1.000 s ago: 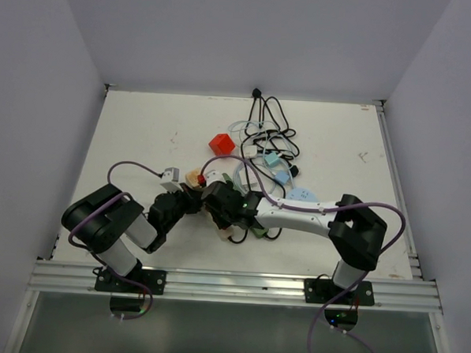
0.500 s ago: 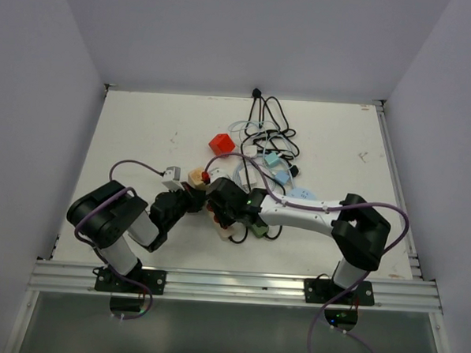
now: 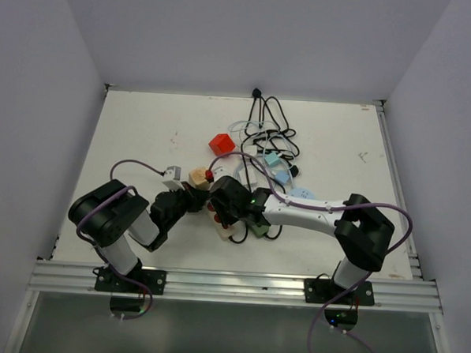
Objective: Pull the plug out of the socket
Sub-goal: Remove the plug from the socket.
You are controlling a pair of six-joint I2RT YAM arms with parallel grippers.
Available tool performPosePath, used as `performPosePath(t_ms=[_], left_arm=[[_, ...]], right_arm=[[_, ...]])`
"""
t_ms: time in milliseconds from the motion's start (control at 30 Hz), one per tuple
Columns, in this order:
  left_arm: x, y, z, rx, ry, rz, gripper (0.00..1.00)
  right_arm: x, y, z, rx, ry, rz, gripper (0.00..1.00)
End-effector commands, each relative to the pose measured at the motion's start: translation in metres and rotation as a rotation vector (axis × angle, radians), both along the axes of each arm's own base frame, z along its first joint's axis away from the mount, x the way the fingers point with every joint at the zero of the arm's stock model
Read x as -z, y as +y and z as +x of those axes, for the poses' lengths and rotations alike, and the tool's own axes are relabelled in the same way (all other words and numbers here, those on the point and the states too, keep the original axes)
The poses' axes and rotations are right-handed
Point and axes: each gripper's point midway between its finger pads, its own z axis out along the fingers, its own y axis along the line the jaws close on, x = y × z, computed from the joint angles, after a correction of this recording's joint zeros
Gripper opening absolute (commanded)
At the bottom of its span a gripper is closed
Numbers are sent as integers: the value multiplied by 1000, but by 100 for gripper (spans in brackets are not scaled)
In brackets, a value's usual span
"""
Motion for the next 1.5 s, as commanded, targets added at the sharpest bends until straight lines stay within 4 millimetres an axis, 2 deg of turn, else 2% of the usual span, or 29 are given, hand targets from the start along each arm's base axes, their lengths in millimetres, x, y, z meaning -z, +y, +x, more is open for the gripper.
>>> performPosePath(t_ms=[0,267,333,367,400,533,633,733,767,800,833,900,933,967,1033,1200,1267,1300,1333,1467], left_arm=[[104,51,-56,-32,362,303,0],[106,52,-56,-30,372,300,0],[107,51,-56,-28,374,300,0],[108,52,-57,-28,377,299,0],[109,52,-57,-27,379,302,0],[109,51,-57,-22,380,299,0],[110,51,-58,-18,384,301,0],[110,51,-58,-20,386,300,0],[110,52,-58,-21,384,298,0],[109,51,-59,-16,383,296,0],[109,51,-59,-17,383,293,0],[109,52,-60,-20,380,291,0],[109,52,-59,-23,383,290,0],[110,53,-60,-24,386,290,0],[111,53,-61,-21,390,286,0],[112,51,-61,-16,394,274,0],[113,52,-62,-16,395,277,0],[112,52,-62,-16,393,276,0],[112,52,-61,-18,392,276,0],[112,52,-62,-16,394,278,0]], right_arm=[[-16,6,-30,-77,157,163,26],[-21,10,-33,-101,182,182,27],[-21,8,-26,-76,129,115,27],[-21,10,-31,-98,108,83,27],[-24,6,-22,-62,48,15,27],[-26,16,-32,-114,-11,-94,29],[-25,14,-32,-110,-22,-112,31],[-31,12,-34,-110,-5,-44,31],[-35,17,-34,-113,7,11,31],[-29,12,-37,-115,39,30,31],[-40,12,-37,-118,80,104,31],[-40,12,-37,-105,124,187,32],[-46,8,-29,-82,123,225,32],[-47,12,-35,-98,163,265,32],[-48,11,-35,-103,167,266,33],[-40,15,-32,-114,143,199,37],[-37,20,-39,-147,110,113,39],[-36,18,-31,-119,56,64,40],[-36,22,-39,-138,39,34,40],[-30,20,-34,-118,-21,-85,39]])
